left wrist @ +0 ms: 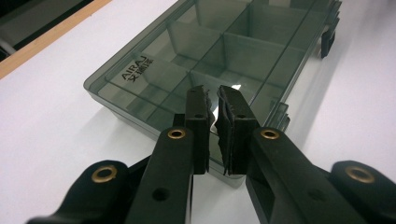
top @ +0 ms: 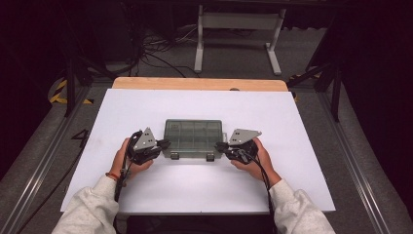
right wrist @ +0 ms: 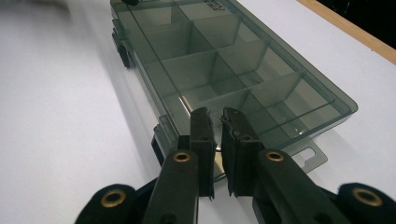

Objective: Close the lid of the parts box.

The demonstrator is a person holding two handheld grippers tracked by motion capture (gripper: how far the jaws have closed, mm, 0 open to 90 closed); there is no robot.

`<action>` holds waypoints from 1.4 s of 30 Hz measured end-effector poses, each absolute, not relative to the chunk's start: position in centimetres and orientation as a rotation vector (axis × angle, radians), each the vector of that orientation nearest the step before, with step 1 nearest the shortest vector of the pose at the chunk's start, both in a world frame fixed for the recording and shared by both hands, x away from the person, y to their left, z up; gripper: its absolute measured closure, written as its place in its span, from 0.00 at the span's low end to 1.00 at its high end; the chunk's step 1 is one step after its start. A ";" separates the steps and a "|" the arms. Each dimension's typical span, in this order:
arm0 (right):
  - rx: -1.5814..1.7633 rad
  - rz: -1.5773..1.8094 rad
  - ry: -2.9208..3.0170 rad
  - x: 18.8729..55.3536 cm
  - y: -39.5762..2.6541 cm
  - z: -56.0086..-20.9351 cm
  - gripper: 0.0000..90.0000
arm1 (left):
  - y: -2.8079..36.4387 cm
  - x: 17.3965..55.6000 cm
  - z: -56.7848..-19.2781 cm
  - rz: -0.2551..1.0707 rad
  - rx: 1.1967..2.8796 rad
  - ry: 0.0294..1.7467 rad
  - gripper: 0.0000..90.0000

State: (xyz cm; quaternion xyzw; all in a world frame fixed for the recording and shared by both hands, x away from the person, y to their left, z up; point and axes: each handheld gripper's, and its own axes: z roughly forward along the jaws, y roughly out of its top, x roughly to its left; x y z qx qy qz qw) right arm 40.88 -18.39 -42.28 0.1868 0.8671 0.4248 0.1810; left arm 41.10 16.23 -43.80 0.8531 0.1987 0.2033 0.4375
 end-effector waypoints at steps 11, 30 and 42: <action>0.558 1.242 2.381 40.8 -18.7 -42.0 0.73 | 16.3 40.7 -43.4 0.535 2.080 0.482 0.75; 0.565 1.181 2.362 40.9 -18.1 -42.4 0.33 | 16.3 40.8 -43.7 0.569 2.066 0.519 0.23; 0.621 1.218 2.277 41.0 -18.2 -42.5 0.06 | 16.5 40.6 -43.6 0.559 2.010 0.515 0.06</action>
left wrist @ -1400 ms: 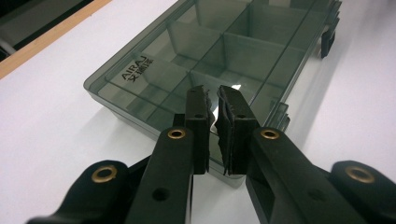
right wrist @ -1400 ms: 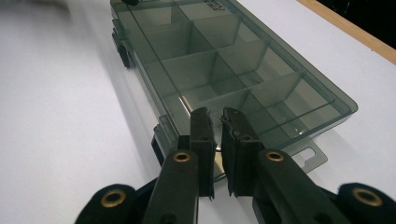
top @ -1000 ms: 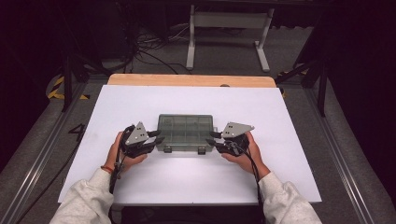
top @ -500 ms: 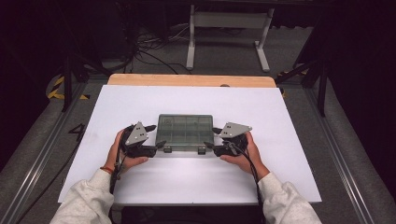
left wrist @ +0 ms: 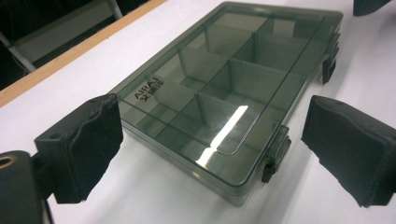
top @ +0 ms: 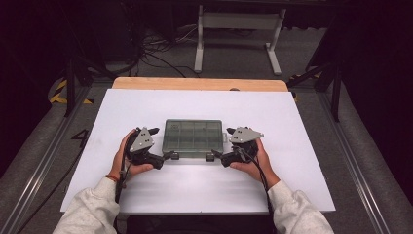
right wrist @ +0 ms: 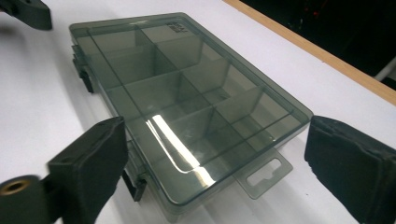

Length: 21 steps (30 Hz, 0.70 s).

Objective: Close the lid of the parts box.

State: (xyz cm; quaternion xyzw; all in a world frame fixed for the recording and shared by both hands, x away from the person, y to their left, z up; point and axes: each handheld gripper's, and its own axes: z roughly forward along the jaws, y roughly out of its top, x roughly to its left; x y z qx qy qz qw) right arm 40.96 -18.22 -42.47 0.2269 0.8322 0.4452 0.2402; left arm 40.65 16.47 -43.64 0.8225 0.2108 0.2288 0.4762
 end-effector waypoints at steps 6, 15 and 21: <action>0.607 1.256 2.253 40.7 -18.2 -42.3 0.06 | 16.8 40.4 -43.4 0.565 1.972 0.514 0.06; 0.609 1.269 2.188 40.4 -18.5 -41.8 0.07 | 17.2 39.9 -43.0 0.580 1.931 0.507 0.05; 0.611 1.256 2.166 40.3 -18.7 -41.6 0.08 | 17.4 39.7 -42.9 0.594 1.923 0.498 0.05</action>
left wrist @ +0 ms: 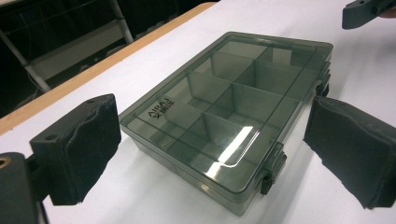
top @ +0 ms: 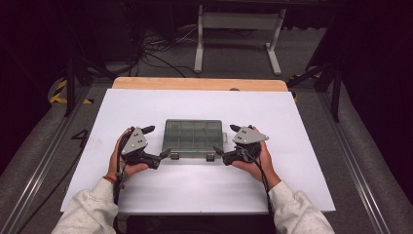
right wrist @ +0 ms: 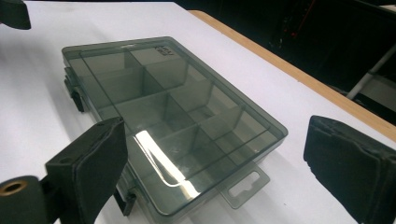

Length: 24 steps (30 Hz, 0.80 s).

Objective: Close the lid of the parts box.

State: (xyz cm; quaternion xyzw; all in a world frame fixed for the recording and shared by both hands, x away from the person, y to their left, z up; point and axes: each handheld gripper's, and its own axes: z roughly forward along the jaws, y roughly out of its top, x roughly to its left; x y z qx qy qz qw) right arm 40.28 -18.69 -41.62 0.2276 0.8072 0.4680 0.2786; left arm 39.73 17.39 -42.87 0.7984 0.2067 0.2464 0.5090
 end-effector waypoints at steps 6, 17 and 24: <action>0.624 1.249 2.137 40.1 -19.3 -41.3 0.08 | 17.5 39.6 -42.8 0.599 1.914 0.501 0.05; 0.639 1.227 2.093 39.6 -20.5 -41.0 0.09 | 18.5 39.0 -42.4 0.641 1.883 0.526 0.05; 0.641 1.211 2.068 39.3 -21.2 -40.9 0.10 | 19.0 38.6 -42.2 0.659 1.872 0.533 0.06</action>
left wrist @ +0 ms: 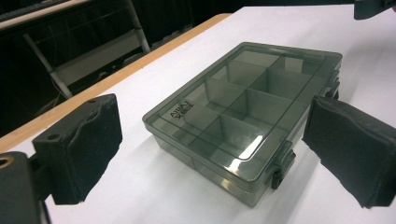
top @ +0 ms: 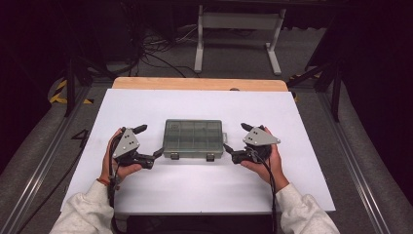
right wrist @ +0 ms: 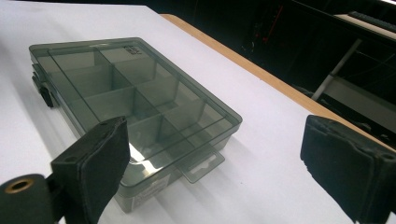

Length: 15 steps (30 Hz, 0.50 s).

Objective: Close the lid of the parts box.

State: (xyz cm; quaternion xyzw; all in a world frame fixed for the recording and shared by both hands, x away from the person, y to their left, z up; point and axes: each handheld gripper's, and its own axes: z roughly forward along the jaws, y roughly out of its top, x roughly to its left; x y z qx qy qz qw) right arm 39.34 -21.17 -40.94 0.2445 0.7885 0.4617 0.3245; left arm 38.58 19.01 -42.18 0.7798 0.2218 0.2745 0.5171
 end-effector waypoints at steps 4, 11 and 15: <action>0.640 1.202 2.061 39.1 -21.4 -41.0 0.10 | 19.1 38.3 -42.3 0.675 1.883 0.531 0.06; 0.640 1.189 2.053 38.8 -21.9 -41.0 0.10 | 19.8 37.9 -42.3 0.682 1.882 0.540 0.06; 0.648 1.185 2.048 38.6 -22.2 -41.0 0.10 | 20.1 37.7 -42.3 0.688 1.880 0.540 0.07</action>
